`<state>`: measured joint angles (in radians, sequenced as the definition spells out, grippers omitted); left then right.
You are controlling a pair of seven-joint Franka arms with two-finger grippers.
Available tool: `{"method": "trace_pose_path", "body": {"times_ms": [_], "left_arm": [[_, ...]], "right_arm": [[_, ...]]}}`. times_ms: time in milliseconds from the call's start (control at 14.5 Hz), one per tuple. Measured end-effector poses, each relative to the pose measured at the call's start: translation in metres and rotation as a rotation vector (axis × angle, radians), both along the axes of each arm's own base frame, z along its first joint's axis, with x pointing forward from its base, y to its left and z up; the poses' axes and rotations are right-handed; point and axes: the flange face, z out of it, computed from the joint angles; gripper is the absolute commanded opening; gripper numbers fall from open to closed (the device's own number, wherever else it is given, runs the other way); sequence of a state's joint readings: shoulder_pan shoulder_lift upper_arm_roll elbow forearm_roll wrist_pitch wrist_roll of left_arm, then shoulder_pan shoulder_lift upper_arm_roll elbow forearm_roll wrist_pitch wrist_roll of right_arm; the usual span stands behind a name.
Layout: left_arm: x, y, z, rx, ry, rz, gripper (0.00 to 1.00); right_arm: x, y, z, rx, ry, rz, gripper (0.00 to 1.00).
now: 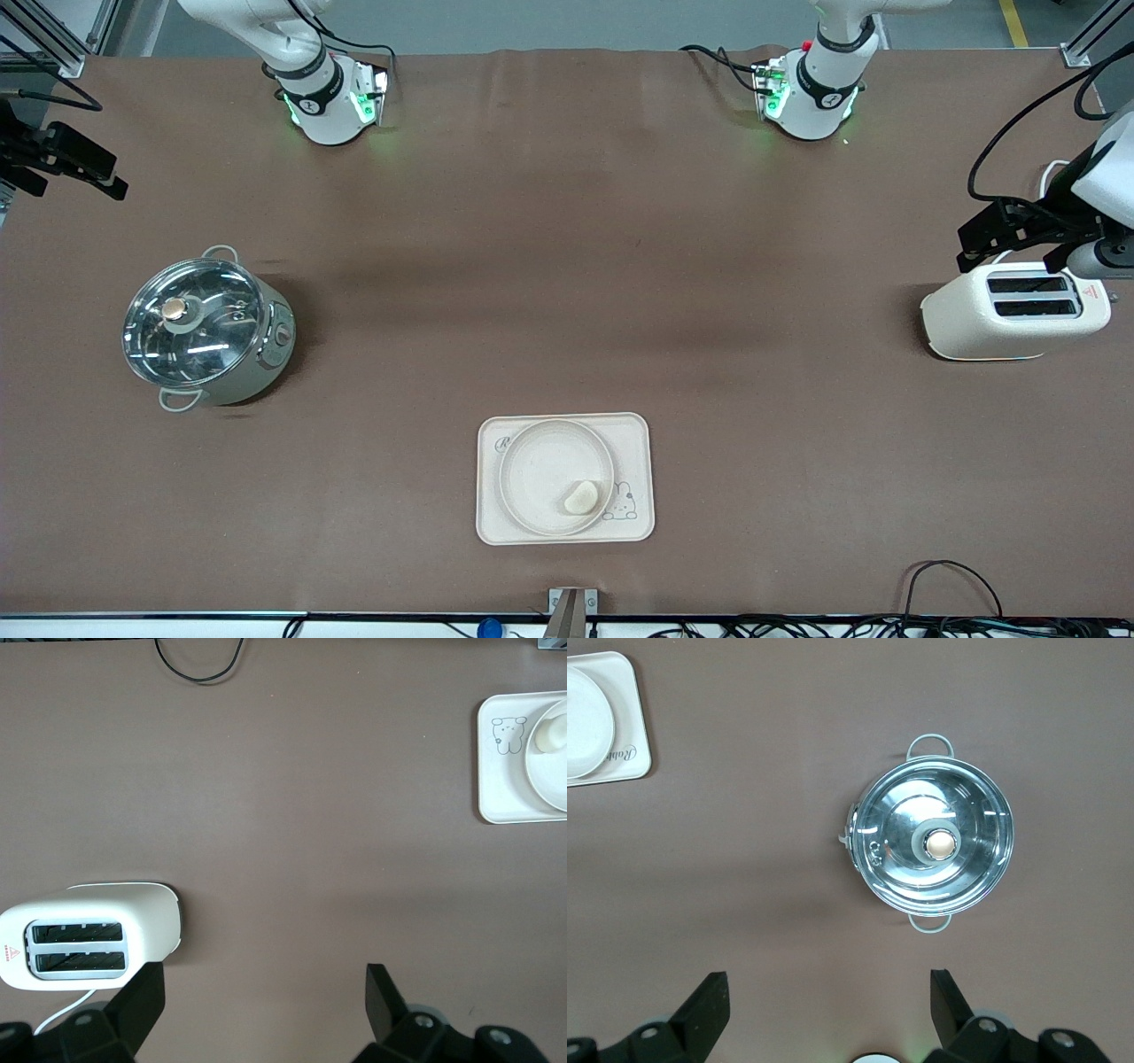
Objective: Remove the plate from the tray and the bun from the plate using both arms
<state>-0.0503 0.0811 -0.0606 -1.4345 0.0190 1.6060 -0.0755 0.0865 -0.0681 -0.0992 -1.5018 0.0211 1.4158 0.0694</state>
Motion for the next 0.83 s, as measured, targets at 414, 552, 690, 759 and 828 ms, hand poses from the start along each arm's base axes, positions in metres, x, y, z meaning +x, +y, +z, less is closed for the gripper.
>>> {"method": "trace_pose_path", "body": {"times_ms": [414,552,690,759,828], "left_arm": [[-0.001,-0.007,0.0,0.0,0.0,-0.012,1.0],[-0.002,-0.015,-0.001,-0.001,0.001,-0.025,1.0],[-0.003,-0.03,-0.004,-0.002,0.011,-0.05,1.0],[-0.005,-0.042,-0.007,-0.003,0.021,-0.056,1.0],[-0.008,-0.053,-0.01,-0.004,0.035,-0.049,1.0]], "right_arm": [[0.0,-0.006,0.0,-0.002,0.001,-0.011,1.0],[0.0,-0.006,0.0,-0.002,0.001,-0.011,1.0],[0.0,-0.006,0.0,-0.002,0.001,-0.011,1.0],[0.0,-0.006,0.0,-0.002,0.001,-0.011,1.0],[0.0,-0.005,0.0,-0.002,0.0,-0.01,1.0]]}}
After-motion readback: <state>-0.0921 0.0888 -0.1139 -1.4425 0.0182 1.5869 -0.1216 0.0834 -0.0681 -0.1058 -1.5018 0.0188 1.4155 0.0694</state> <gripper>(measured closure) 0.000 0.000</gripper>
